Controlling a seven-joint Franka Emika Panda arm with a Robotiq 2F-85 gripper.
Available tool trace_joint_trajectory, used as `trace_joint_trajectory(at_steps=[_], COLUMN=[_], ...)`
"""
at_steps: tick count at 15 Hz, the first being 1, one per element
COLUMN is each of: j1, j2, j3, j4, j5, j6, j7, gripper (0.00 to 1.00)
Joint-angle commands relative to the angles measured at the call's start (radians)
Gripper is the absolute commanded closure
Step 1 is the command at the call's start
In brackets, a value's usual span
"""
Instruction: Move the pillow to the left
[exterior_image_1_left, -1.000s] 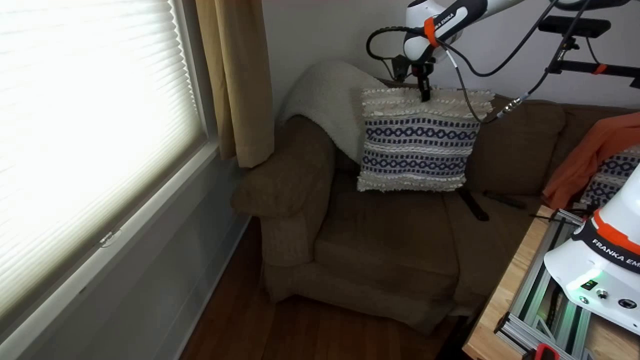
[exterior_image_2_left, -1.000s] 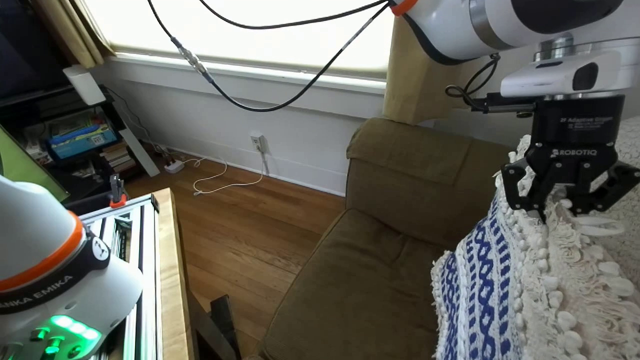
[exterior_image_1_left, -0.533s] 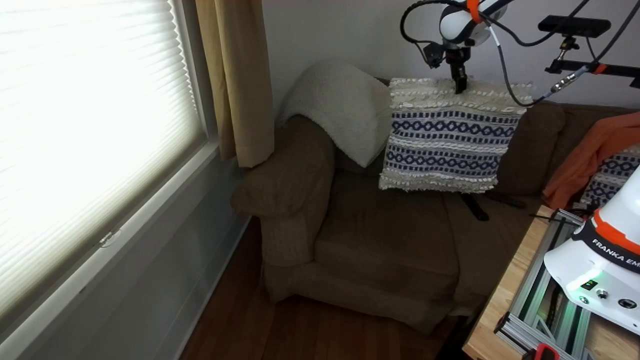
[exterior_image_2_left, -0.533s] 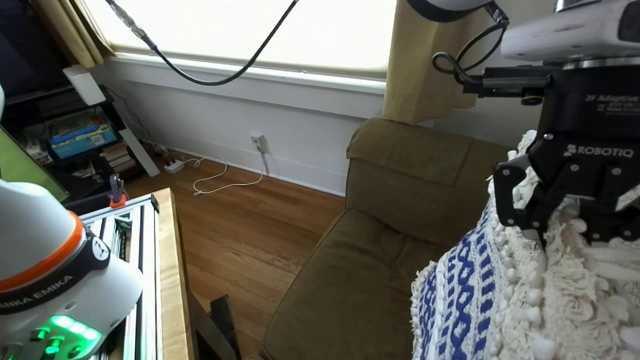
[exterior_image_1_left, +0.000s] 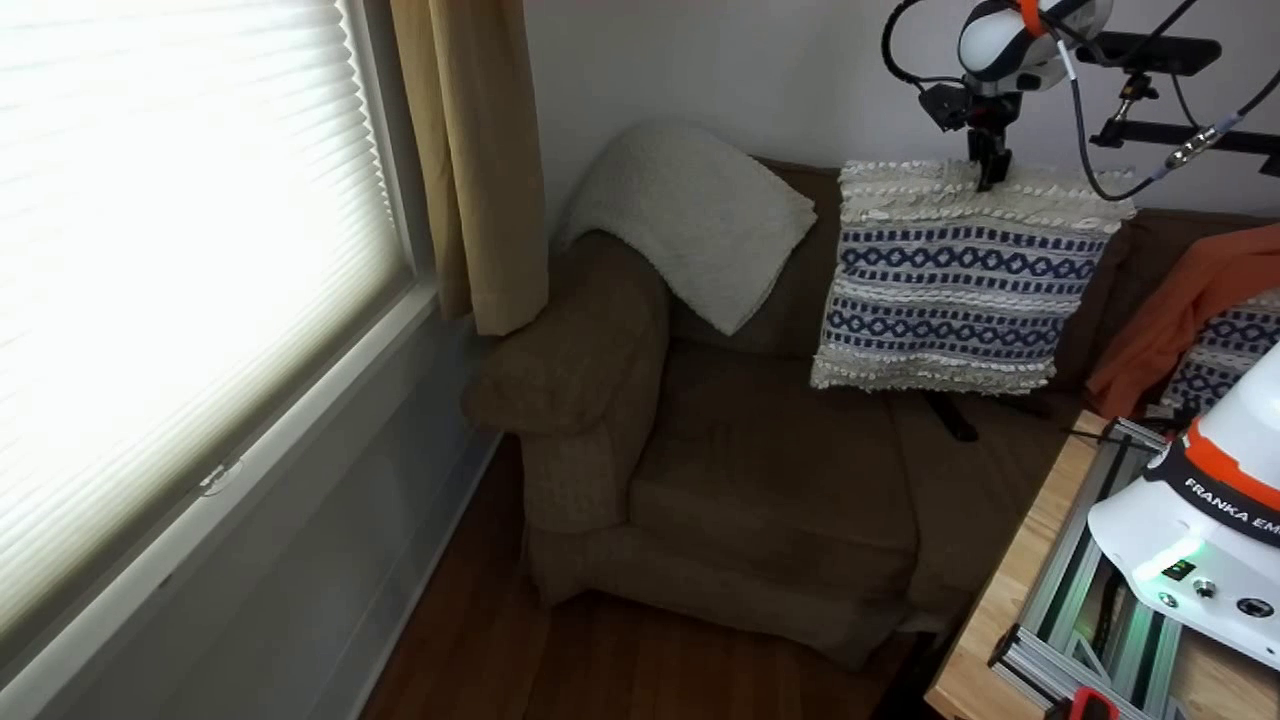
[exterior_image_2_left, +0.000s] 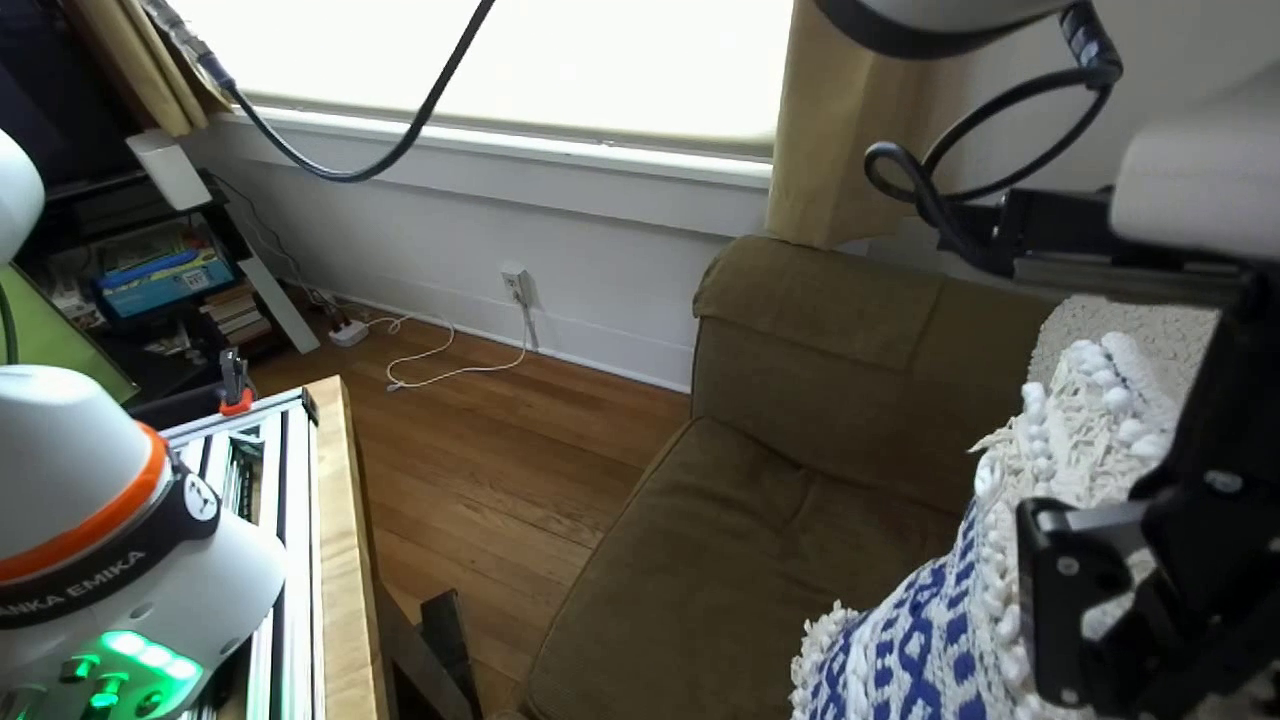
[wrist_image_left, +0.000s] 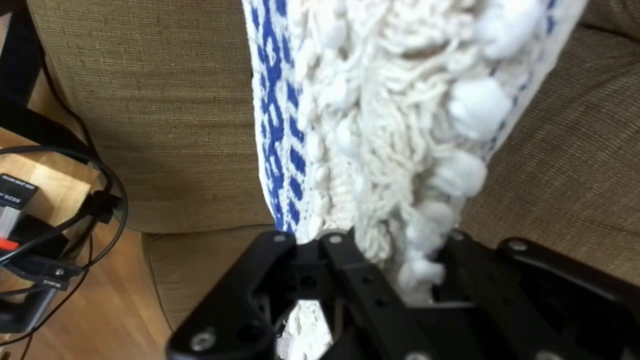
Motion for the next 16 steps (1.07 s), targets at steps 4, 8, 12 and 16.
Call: trace_joint_trajectory(at_steps=[4,8,12,16], j1=[-0.057,-0.058,-0.089,-0.107], j2=[0.119,0.216,0.318,0.413], j3=[0.049,0.033,0.018,0.014], j4=[0.042,0.090,0.162,0.250], j5=[0.060,0.067,0.098,0.116], j6=[0.094,0.095,0.104,0.176], j7=[-0.129,-0.127,-0.127,-0.115], gripper=[0.95,0.95,0.95,0.57])
